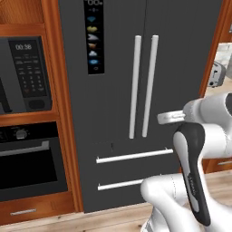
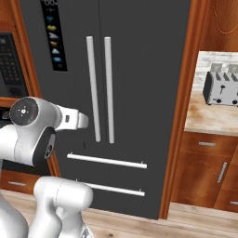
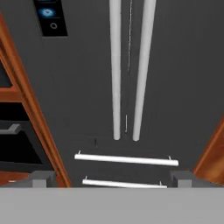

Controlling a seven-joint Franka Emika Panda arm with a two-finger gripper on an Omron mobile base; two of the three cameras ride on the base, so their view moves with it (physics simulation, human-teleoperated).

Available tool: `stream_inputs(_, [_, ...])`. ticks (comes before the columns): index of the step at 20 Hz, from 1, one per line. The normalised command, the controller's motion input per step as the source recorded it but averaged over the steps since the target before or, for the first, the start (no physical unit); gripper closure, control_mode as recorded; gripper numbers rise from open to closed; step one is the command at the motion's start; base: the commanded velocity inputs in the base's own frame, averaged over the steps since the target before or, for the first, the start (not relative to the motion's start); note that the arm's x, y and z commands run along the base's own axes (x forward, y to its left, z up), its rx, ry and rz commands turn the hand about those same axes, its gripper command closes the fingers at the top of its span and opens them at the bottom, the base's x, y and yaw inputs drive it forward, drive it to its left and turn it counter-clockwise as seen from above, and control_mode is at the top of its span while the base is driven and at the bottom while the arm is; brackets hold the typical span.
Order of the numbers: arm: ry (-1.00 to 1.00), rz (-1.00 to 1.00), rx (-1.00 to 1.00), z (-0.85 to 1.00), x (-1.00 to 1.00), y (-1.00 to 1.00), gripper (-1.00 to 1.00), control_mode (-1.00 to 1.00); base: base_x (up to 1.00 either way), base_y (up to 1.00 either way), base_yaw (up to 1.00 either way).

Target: Retrieve the apple and orange from the fridge and place them into the bowl on the dining table.

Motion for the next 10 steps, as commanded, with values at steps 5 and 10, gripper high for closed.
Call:
stream_inputs(5, [-0.07,0.0,0.0,0.0,0.64,0.34,-1.0,-1.0,0.0,0.0,0.0])
stream_inputs(10, [0.01,0.0,0.01,0.0,0.75,0.04,-1.0,-1.0,0.0,0.0,0.0])
